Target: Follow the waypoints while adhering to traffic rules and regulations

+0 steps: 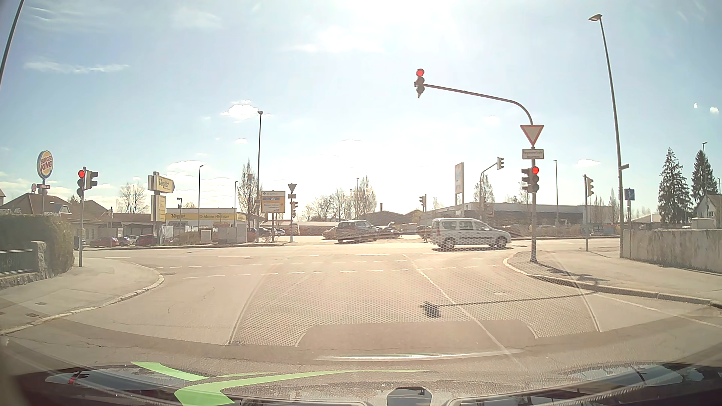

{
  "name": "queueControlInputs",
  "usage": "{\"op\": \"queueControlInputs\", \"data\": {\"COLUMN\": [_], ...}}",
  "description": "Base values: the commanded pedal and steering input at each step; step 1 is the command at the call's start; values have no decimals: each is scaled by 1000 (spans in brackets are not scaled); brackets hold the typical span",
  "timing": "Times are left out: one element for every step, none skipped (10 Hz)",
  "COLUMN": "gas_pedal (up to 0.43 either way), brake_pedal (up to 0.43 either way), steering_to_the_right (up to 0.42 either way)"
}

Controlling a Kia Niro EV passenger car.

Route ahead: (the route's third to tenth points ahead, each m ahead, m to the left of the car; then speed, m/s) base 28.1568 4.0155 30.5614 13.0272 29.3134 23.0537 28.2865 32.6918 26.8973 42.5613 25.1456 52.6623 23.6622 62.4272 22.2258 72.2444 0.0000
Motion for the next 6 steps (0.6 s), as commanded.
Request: {"op": "queueControlInputs", "data": {"gas_pedal": [0, 0, 0, 0, 0, 0], "brake_pedal": [341, 341, 341, 341, 341, 341], "steering_to_the_right": [0, 0, 0, -1, 0, 0]}}
